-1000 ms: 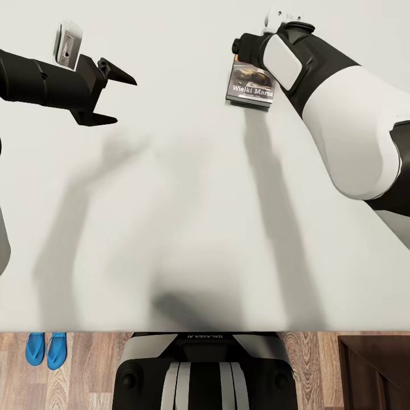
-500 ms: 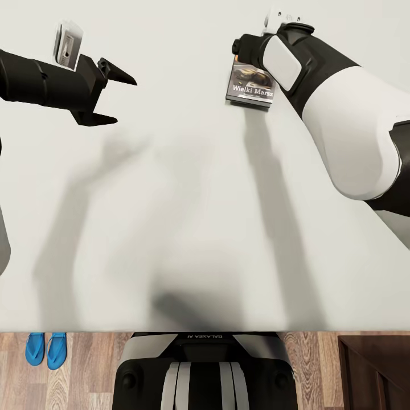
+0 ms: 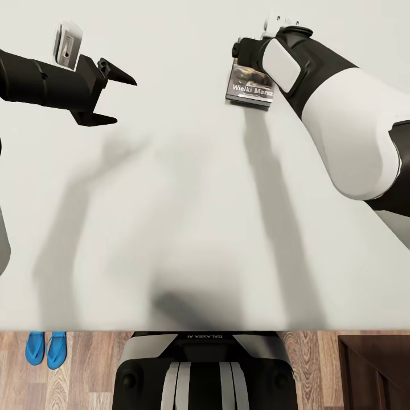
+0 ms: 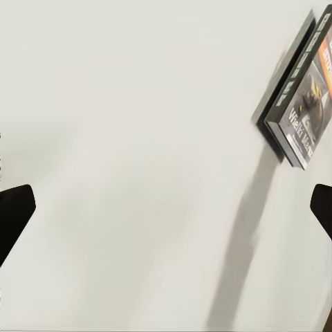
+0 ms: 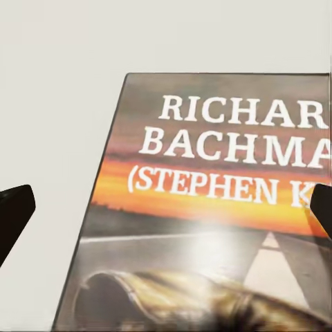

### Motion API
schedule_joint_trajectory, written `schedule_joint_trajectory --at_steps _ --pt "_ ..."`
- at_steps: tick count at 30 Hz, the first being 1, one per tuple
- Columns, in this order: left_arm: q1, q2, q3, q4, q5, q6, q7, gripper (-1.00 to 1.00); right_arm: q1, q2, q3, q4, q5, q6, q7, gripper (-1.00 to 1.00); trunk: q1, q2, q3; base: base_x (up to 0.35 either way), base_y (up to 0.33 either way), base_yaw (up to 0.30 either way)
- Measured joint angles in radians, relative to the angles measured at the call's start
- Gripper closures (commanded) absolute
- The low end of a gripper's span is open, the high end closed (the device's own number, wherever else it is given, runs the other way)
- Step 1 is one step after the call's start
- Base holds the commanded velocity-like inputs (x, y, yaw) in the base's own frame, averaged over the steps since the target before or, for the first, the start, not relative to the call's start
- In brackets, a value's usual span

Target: In the bedroom, move the book from the bed onto either nightstand, and place the two sandals side by side next to the bed.

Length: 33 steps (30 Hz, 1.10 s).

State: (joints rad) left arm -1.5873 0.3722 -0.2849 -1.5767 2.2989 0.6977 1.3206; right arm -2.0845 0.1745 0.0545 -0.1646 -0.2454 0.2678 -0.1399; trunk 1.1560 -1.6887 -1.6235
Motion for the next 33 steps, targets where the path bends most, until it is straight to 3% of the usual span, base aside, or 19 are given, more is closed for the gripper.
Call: schedule_joint_trajectory --at_steps 13,33 --pt "0.000 0.000 0.001 0.000 0.000 -0.001 -0.001 -1.00 0.000 0.000 0.004 0.004 0.000 0.001 0.000 -1.00 0.000 0.000 0.000 -0.206 -0.045 0.000" --pt "0.000 0.000 0.003 -0.001 0.000 0.000 -0.001 -1.00 -0.004 0.000 0.006 0.004 0.001 0.001 0.000 -1.00 0.000 0.000 0.000 -0.025 -0.005 0.000"
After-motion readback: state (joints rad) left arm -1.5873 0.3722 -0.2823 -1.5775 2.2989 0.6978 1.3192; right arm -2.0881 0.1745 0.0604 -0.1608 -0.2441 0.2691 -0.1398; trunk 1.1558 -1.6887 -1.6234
